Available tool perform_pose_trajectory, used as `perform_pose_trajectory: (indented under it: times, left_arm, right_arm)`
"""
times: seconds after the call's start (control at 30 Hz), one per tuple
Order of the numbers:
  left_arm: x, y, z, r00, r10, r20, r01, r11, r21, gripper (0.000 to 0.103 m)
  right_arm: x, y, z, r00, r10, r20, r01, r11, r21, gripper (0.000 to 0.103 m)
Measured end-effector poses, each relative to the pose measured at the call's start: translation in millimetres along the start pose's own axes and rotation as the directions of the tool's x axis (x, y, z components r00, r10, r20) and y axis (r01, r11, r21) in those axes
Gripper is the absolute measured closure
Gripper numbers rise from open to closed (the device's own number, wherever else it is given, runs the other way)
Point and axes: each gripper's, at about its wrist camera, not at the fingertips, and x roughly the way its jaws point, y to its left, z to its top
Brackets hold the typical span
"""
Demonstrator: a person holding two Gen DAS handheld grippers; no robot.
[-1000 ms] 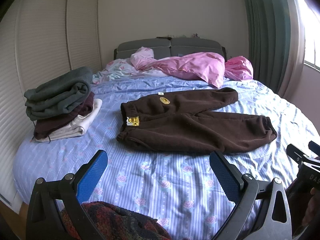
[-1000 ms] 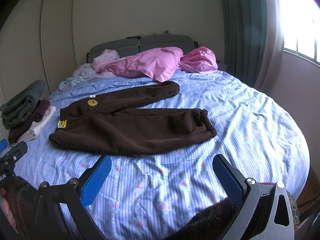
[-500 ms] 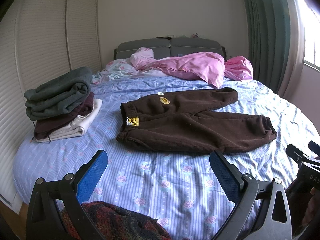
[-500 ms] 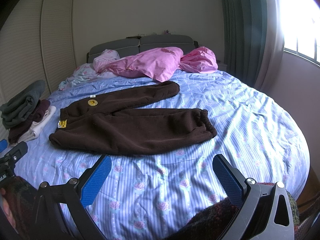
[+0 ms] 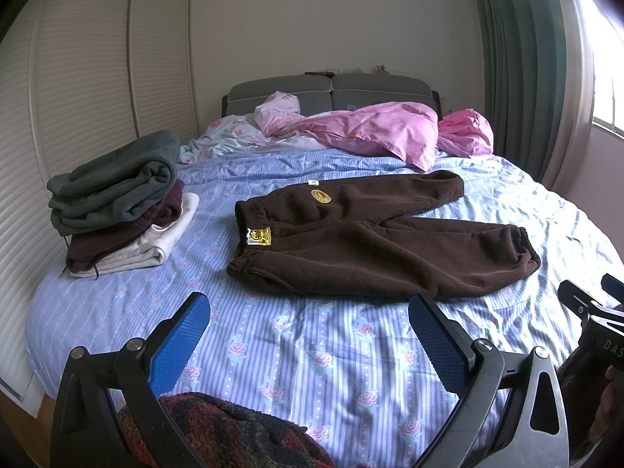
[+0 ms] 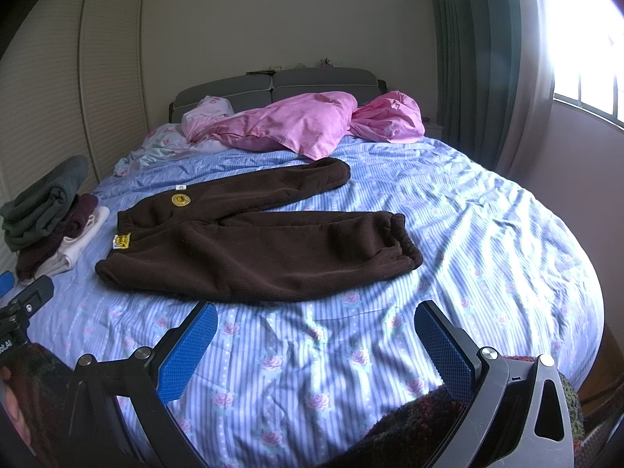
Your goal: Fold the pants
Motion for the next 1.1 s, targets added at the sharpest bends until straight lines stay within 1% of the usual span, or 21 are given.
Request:
perform_pose_trajectory:
  times: [0.77,0.93,1.1]
  left_arm:
    - [1,-3,-2,1.0,-0.003,-0.01,0.003,1.0,-0.002,0.0]
    - [8,-6,-2,1.0,-0.002,-0.031,0.003,1.0,0.005,0.0]
    - [23,-3,5,0.998,0.002,-0.061,-0.002,1.0,-0.004,0.0]
  right_arm:
    - [3,0,-2,1.0,-0.004,-0.002,0.004,1.0,-0.002,0.0]
    - [6,3,-1,1.0,-0.019,-0.013,0.019,1.0,-0.008,0.0]
    - [22,7,0,0.997,-0.055,-0.046,0.054,0.998,-0.015,0.0]
